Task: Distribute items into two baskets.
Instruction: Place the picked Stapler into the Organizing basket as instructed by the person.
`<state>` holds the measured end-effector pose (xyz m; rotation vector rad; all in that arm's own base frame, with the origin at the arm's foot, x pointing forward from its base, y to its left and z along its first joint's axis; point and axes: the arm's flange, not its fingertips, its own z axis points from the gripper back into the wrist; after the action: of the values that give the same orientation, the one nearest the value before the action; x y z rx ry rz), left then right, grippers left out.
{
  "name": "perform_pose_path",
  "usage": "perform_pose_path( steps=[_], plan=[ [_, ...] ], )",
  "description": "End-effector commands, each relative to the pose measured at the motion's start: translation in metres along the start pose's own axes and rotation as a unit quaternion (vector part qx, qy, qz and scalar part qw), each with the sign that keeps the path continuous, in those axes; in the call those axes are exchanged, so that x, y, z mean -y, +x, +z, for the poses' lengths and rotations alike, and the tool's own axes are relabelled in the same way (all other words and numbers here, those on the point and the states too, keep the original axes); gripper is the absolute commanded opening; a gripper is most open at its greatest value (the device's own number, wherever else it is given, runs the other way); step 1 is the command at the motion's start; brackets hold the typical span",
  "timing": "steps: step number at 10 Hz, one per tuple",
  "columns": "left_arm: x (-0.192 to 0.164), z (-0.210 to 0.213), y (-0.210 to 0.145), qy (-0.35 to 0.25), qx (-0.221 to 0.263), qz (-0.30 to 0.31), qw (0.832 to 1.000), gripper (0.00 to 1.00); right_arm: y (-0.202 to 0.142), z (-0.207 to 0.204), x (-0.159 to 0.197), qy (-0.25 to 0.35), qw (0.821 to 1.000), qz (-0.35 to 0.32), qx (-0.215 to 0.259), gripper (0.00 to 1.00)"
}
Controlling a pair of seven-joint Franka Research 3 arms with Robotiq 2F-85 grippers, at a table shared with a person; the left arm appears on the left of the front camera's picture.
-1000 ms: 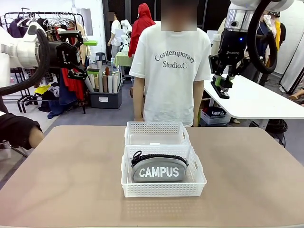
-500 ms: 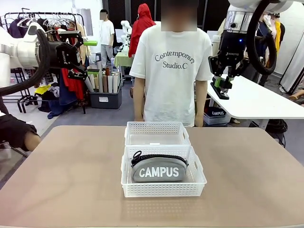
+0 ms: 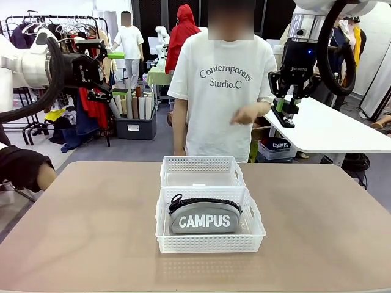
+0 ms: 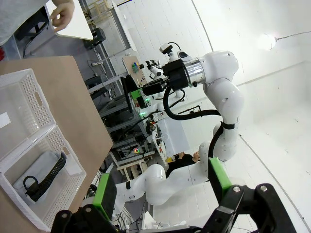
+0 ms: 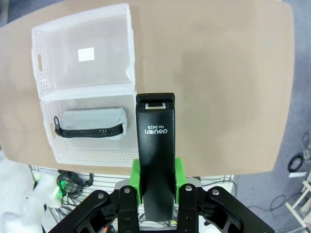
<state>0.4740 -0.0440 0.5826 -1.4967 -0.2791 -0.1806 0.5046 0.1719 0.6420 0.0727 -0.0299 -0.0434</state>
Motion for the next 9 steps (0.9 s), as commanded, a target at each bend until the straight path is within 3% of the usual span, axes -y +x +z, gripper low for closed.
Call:
perform_pose_path(
  steps=[1, 9],
  plan=[
    [0.0009, 0.0, -0.0011, -0.001, 0.0, 0.0, 1.0, 1.0, -0.0032, 0.0006, -0.0001, 0.003, 1.0, 0.003, 0.004, 0.0],
    [0.0009, 0.0, -0.0011, -0.001, 0.0, 0.0, 1.0, 1.0, -0.0032, 0.0006, -0.0001, 0.003, 1.0, 0.003, 0.004, 0.0]
  ],
)
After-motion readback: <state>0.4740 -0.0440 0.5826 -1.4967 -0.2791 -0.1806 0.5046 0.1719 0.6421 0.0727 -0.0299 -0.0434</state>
